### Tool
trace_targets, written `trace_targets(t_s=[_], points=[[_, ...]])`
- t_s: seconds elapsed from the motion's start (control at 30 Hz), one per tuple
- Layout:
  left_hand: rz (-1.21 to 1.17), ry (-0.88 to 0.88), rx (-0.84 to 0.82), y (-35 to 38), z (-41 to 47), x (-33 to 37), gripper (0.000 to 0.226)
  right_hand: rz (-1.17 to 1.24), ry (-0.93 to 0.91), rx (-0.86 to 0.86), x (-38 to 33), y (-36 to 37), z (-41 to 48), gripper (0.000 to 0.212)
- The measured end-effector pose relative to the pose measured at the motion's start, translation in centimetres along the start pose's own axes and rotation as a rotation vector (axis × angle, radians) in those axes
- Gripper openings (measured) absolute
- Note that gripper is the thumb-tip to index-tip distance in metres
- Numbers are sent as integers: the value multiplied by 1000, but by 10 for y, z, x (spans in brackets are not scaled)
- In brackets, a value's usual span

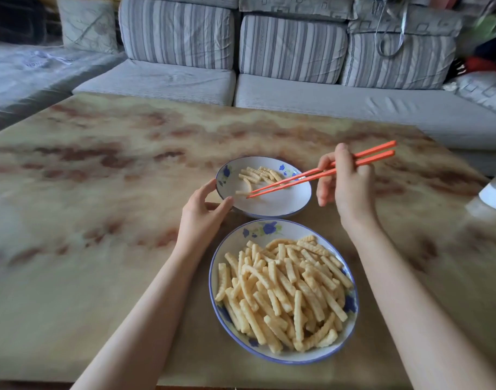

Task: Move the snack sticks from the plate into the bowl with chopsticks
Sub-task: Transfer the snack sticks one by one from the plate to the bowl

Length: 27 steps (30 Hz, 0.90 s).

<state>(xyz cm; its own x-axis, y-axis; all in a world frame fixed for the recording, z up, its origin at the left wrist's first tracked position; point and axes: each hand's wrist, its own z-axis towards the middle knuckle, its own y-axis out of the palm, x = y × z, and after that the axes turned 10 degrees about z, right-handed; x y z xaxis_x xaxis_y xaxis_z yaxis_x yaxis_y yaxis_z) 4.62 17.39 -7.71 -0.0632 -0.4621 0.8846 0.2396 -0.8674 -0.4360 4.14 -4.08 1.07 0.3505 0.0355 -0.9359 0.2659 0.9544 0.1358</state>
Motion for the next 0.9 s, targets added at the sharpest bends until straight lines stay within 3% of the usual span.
trace_targets(t_s=[0.5, 0.9], points=[[-11, 5, 4, 0, 1, 1, 49, -13, -15, 27, 4, 3, 2, 47], [-5, 5, 7, -1, 0, 2, 50, 29, 46, -150, -39, -56, -17, 45]])
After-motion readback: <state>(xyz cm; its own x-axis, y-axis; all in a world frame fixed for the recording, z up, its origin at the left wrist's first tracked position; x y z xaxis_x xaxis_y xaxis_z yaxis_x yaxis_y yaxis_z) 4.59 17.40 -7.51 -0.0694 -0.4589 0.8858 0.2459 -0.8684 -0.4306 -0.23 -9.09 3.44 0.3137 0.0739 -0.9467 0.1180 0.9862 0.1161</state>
